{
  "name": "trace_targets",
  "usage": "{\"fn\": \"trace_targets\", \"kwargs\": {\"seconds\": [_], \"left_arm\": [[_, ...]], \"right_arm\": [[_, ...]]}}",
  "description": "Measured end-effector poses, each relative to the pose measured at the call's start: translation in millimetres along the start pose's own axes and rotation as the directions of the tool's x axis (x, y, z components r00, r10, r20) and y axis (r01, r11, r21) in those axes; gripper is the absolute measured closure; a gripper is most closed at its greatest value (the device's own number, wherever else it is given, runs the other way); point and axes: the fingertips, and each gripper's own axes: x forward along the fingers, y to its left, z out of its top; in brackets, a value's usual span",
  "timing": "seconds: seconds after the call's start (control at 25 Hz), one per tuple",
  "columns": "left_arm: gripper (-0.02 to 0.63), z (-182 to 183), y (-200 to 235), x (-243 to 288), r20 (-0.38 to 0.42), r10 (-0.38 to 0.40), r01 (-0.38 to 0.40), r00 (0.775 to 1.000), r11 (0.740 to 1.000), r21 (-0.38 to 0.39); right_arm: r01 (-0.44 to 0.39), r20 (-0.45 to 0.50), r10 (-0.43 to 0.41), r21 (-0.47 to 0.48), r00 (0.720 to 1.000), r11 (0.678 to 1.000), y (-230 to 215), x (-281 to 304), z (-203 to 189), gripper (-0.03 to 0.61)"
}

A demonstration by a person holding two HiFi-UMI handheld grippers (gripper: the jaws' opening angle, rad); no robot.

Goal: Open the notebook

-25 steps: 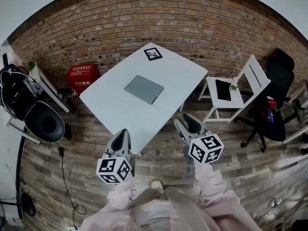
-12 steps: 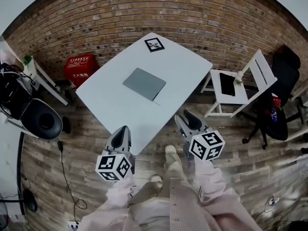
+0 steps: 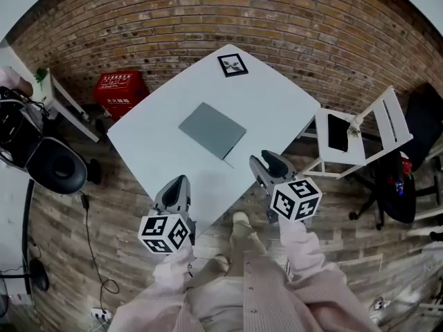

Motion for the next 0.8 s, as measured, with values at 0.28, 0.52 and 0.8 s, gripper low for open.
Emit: {"fn": "trace_targets", "kwargs": {"seconds": [0.28,0.52,0.8], "left_arm": [[0.621,-7,11,44,-0.026,0.083,-0.085,0.996,0.994,-0.064],[0.621,-8,22,70,-0.032,0.154,-0.157,0.988,0.981,-0.113],[0.621,-17,30,96,-0.048,0.214,-0.219,0.976,0.963,-0.158]], "right_arm": [[-0.088,-0.102,0.087,-0.007,0.991,0.996,-29,56,1,0.423],[-0.167,-0.174,0.164,0.000,0.971,0.986,-48,94,1,0.423],[-0.231,-0.262,0.223,0.002,0.939,0.973,-69,129,-8,0.423]]}}
